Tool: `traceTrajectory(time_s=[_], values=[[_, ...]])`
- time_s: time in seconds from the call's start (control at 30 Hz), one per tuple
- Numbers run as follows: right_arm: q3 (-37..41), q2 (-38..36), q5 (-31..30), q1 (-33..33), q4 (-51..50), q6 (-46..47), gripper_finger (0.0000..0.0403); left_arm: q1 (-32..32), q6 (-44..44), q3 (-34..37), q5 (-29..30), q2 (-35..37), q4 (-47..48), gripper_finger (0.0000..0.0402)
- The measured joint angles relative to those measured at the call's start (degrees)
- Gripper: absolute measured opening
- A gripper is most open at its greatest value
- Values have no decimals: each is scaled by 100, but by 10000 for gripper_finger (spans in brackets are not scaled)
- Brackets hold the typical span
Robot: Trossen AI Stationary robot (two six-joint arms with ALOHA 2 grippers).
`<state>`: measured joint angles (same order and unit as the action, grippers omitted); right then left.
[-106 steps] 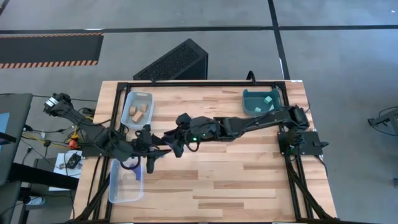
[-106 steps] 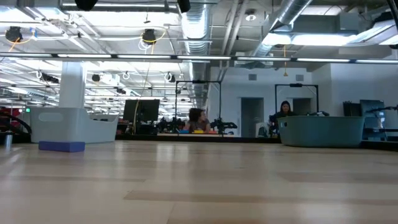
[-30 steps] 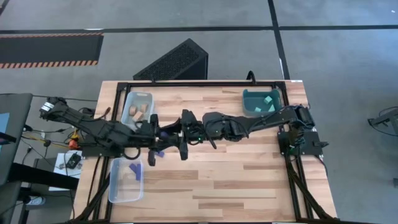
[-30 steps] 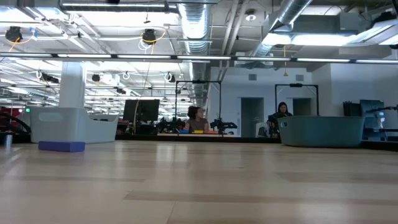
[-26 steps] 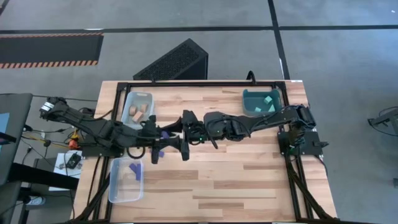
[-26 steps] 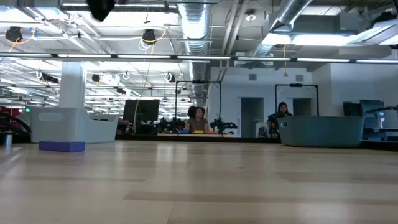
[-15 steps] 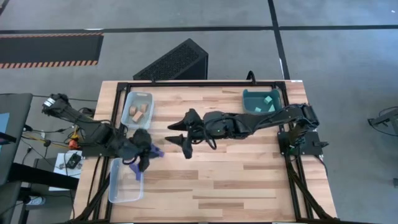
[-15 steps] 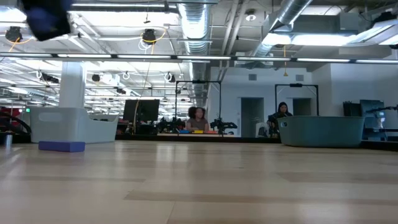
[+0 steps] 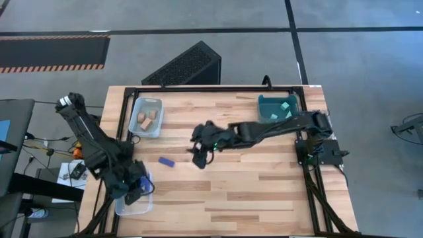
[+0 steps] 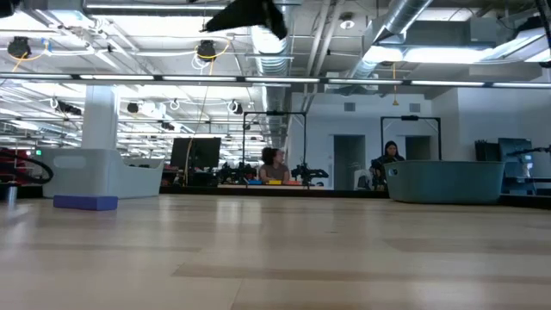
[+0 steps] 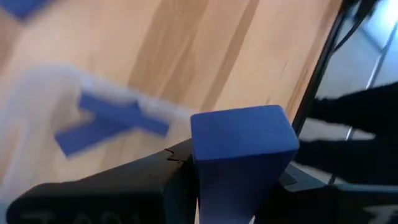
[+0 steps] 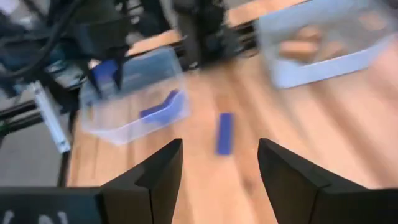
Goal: Sort & place blocks by color
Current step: Put the blue block into the transparent bin
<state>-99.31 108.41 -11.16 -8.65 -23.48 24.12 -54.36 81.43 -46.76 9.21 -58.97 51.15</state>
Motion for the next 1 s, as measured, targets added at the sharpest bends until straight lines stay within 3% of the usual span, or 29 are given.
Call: traceTrajectory(time_s=[0.23, 0.47, 0.73, 0.87, 1.0], values=[[-4, 731, 340, -190, 646, 139, 227, -429, 393, 0, -703, -756, 42, 83], [-49, 1508, 581, -136, 1520, -29, 229, -451, 528, 0, -1016, -1448, 42, 160], [-664, 2494, 669, -90, 1513, -586, 274, -451, 544, -9, -1382, -1359, 108, 230], [-1066, 2941, 596, -81, 1486, -1023, 302, -451, 579, -134, -1156, -1064, 396, 240], [-1413, 3428, 53, -54, 1512, -1396, 320, -451, 611, -315, -494, -737, 926, 241]])
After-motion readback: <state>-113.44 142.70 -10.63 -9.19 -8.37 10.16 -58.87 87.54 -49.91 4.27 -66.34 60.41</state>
